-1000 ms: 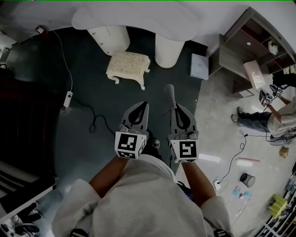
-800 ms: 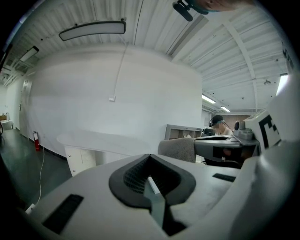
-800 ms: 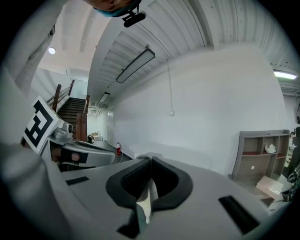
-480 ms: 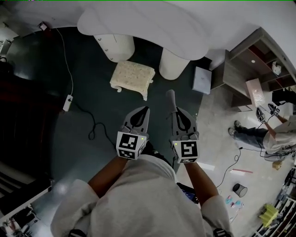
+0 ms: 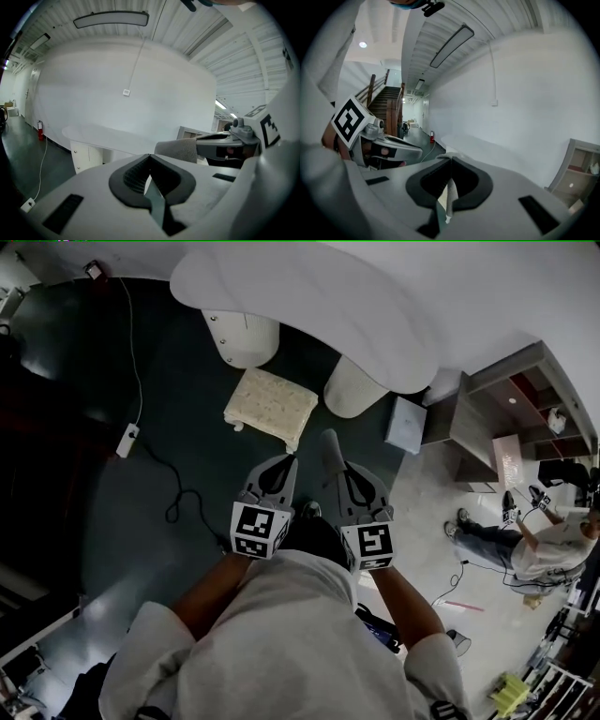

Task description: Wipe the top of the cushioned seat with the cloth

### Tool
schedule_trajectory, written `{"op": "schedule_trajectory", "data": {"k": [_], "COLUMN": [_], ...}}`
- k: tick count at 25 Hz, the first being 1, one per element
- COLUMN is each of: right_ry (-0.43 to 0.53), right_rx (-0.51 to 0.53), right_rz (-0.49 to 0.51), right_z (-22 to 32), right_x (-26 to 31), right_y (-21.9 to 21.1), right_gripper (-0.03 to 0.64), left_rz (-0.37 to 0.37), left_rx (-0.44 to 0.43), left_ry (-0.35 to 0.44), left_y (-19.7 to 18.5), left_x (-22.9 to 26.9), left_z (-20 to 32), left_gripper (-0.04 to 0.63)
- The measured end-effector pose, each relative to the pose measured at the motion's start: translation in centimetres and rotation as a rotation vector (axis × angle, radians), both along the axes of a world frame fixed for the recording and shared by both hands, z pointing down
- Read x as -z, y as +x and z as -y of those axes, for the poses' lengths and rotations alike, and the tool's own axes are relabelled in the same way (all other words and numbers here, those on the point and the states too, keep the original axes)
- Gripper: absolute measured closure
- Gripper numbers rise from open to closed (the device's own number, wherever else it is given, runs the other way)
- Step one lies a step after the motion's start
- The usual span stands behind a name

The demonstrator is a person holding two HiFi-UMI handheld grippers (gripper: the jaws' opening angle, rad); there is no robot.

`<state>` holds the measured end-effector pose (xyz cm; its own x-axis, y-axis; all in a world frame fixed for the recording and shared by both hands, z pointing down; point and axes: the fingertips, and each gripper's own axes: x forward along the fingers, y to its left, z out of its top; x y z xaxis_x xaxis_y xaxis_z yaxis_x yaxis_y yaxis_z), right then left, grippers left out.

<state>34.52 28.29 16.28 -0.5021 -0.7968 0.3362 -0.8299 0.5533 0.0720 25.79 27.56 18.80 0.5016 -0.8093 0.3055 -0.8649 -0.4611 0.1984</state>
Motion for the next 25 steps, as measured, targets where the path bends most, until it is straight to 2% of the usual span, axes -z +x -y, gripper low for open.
{"op": "schedule_trajectory", "data": {"k": [2, 8, 13, 20, 25], "right_ry": [0.011, -0.049, -0.073, -0.122, -0.202], "right_rx": [0.039, 0.084, 0.185, 0.31, 0.392], "right_rz": [-0.023, -0.033, -0.061, -0.077, -0.123], "right_z": [1.6, 7.0, 12.3, 19.5, 22.2], "right_x": [0.0, -2.6, -4.2, -6.8, -12.0], "right_y": [-0.6, -0.8, -1.9, -2.6, -2.6], "right_gripper": [0.603, 0.603, 0.603, 0.603, 0.603], "left_rz": [0.001, -0.012, 0.017, 0.014, 0.001], "left_rx": [0.019, 0.097, 0.172, 0.267, 0.331], "left_ry": [-0.007, -0.073, -0.107, -0.204, -0.265], "left_y": [-0.7, -2.9, -4.8, -4.2, -3.7], "left_x": [-0.3, -2.5, -3.9, -7.4, -10.1], "left_z": [1.1, 4.5, 9.1, 15.1, 17.8], "left_gripper": [0.581, 0.581, 0.581, 0.581, 0.581]}}
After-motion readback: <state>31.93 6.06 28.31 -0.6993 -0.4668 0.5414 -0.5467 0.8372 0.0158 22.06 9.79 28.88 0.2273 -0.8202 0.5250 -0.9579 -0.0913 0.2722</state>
